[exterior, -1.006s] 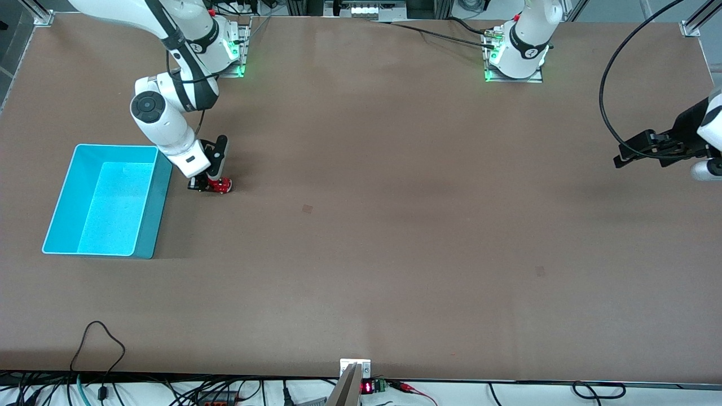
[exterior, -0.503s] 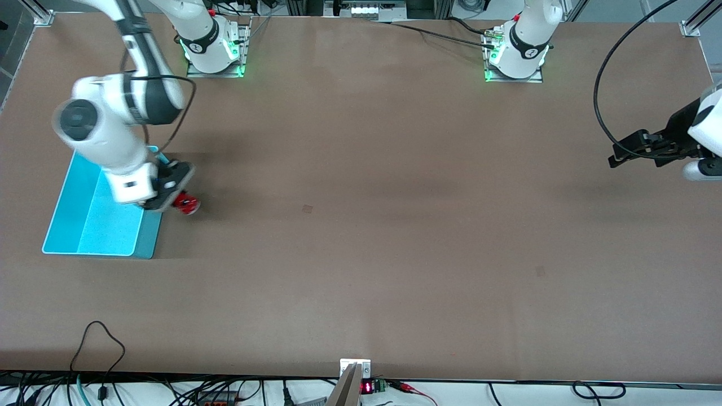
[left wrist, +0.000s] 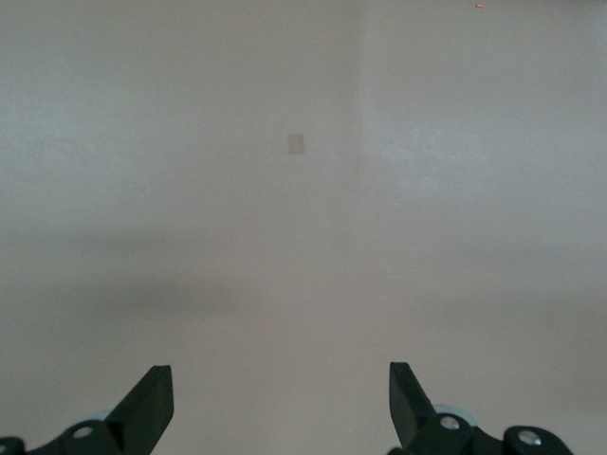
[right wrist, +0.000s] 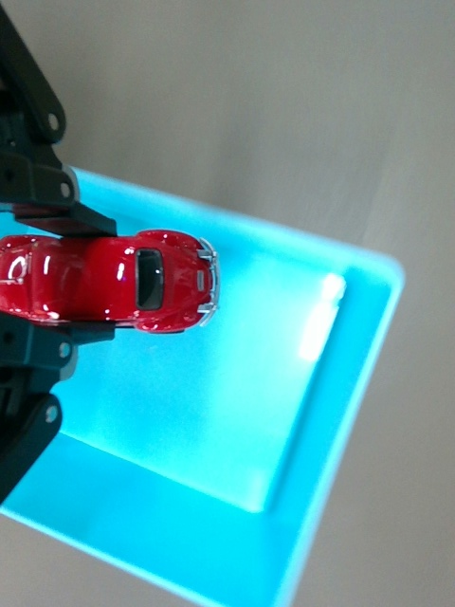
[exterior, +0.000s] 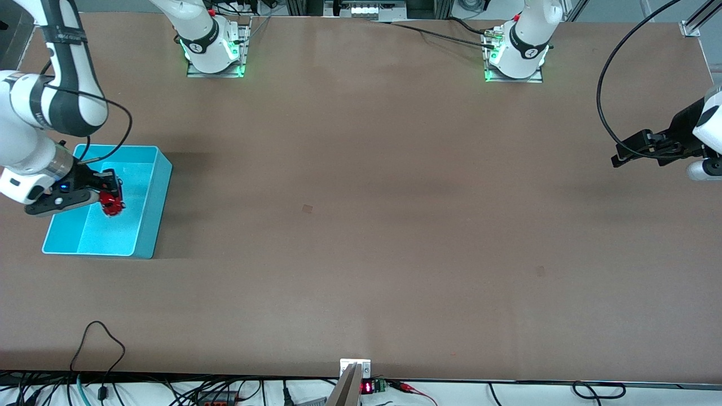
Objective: Wind red beetle toy and store in blue box
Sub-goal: 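Open the right gripper to drop the car and withdraw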
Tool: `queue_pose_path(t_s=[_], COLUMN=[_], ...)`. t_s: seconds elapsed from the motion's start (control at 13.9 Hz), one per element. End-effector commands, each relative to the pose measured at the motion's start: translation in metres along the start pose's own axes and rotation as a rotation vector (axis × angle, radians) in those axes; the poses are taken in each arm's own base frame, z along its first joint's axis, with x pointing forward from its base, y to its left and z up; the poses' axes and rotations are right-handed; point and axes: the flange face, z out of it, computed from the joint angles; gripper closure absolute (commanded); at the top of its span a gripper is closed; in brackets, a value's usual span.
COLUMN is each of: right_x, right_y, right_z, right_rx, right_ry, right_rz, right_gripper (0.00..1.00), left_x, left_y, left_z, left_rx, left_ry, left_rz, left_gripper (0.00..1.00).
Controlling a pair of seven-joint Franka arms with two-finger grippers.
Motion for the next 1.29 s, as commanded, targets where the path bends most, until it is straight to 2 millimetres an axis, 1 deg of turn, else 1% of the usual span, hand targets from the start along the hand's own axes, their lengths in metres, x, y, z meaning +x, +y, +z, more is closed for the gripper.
queue_pose_path(t_s=[0.0, 0.07, 0.14, 0.29, 0.36, 0.43, 0.5, 0.57, 0.65, 0.72, 0.79, 0.93, 1.08, 1.15, 1.22], right_x=[-0.006, -0.009, -0.012, -0.015, -0.018, -0.018, -0.018, -0.018, -0.019, -0.019, -0.019, -0.016, -0.01, -0.003, 0.005], right_y=[0.016, 0.024, 0.033, 0.044, 0.048, 0.048, 0.049, 0.049, 0.049, 0.047, 0.047, 0.044, 0.041, 0.037, 0.03], right_z=[0.031, 0.035, 0.044, 0.069, 0.08, 0.087, 0.092, 0.097, 0.103, 0.105, 0.106, 0.098, 0.072, 0.048, 0.017], right_rx=[0.009, 0.003, -0.013, -0.021, -0.02, -0.02, -0.021, -0.02, -0.014, -0.012, -0.01, -0.011, -0.019, -0.021, -0.015], right_ry=[-0.053, -0.059, -0.069, -0.078, -0.093, -0.095, -0.092, -0.096, -0.104, -0.108, -0.11, -0.102, -0.059, -0.034, -0.02], right_rz=[0.15, 0.161, 0.166, 0.183, 0.189, 0.191, 0.193, 0.196, 0.199, 0.2, 0.201, 0.194, 0.178, 0.163, 0.151], right_gripper=[1.0, 1.0, 1.0, 1.0, 1.0, 1.0, 0.99, 0.92, 0.79, 0.56, 0.24, 0.0, 0.0, 0.0, 0.0], left_x=[-0.006, -0.006, -0.006, -0.006, -0.006, -0.006, -0.006, -0.006, -0.006, -0.006, -0.006, -0.006, -0.006, -0.007, -0.006], left_y=[-0.001, -0.001, -0.001, -0.001, -0.001, -0.003, -0.005, -0.007, -0.005, -0.005, -0.005, -0.005, -0.004, -0.004, -0.005], left_z=[-0.006, -0.005, -0.005, -0.005, -0.005, -0.004, -0.002, -0.002, -0.002, -0.002, -0.002, -0.002, -0.002, -0.002, -0.002], left_rx=[0.02, 0.02, 0.02, 0.02, 0.02, 0.02, 0.02, 0.02, 0.02, 0.02, 0.02, 0.02, 0.02, 0.02, 0.02], left_ry=[-0.002, -0.004, -0.004, -0.004, -0.004, -0.007, -0.01, -0.01, -0.01, -0.01, -0.011, -0.011, -0.011, -0.01, -0.01], left_rz=[-0.002, -0.002, -0.002, -0.002, -0.002, -0.005, -0.008, -0.011, -0.008, -0.008, -0.008, -0.008, -0.007, -0.007, -0.008], left_gripper=[0.0, 0.0, 0.0, 0.0, 0.0, 0.0, 0.0, 0.0, 0.0, 0.0, 0.0, 0.0, 0.0, 0.0, 0.0])
